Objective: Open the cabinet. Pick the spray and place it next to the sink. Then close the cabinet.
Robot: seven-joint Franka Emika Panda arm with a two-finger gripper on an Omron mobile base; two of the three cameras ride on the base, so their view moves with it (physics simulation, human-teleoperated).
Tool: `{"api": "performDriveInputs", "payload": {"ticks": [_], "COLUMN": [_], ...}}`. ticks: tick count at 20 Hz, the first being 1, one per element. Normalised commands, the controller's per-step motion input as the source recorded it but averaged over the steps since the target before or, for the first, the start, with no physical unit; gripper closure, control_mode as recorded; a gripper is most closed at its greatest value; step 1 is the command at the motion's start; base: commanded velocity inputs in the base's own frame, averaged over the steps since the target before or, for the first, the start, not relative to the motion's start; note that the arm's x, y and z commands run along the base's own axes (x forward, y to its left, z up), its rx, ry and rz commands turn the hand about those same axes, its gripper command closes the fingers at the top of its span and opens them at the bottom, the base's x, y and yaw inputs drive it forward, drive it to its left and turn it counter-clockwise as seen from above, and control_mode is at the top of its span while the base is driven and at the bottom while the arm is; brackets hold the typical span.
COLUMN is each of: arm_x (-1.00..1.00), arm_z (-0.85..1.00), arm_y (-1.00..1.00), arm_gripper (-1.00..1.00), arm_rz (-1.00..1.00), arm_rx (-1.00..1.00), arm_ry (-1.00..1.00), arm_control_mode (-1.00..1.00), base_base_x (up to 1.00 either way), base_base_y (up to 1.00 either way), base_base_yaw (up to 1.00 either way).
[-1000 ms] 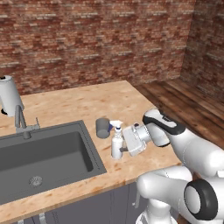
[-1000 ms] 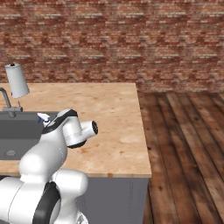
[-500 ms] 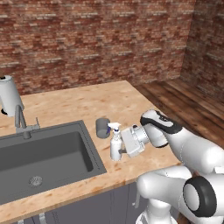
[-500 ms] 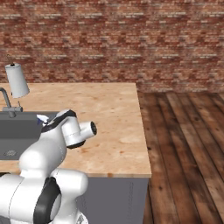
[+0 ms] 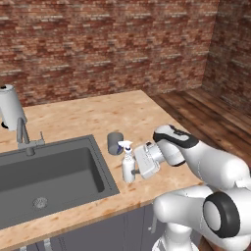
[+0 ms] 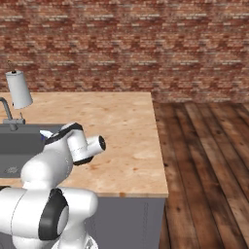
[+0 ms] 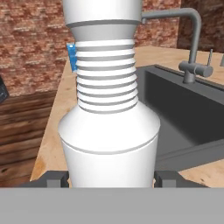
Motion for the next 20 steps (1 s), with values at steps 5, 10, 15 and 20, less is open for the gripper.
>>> {"api": "performDriveInputs", "payload": {"ticks": [5,10,15,20], "arm_x": [0.0,0.0,0.0,0.0], "arm_z": [-0.15,-0.28,-0.35,-0.27], "arm_y": [0.0,0.0,0.0,0.0], "arm_gripper": [1.0,1.0,1.0,1.0], "arm_rz": [0.0,0.0,0.0,0.0], "arm_rx": [0.0,0.0,0.0,0.0], "arm_ry": [0.0,0.0,0.0,0.0], "arm_control_mode": [-1.0,-1.0,-1.0,-1.0], "base_base_x": [0.0,0.0,0.0,0.0], "base_base_y": [0.0,0.0,0.0,0.0], "base_base_yaw": [0.0,0.0,0.0,0.0]}}
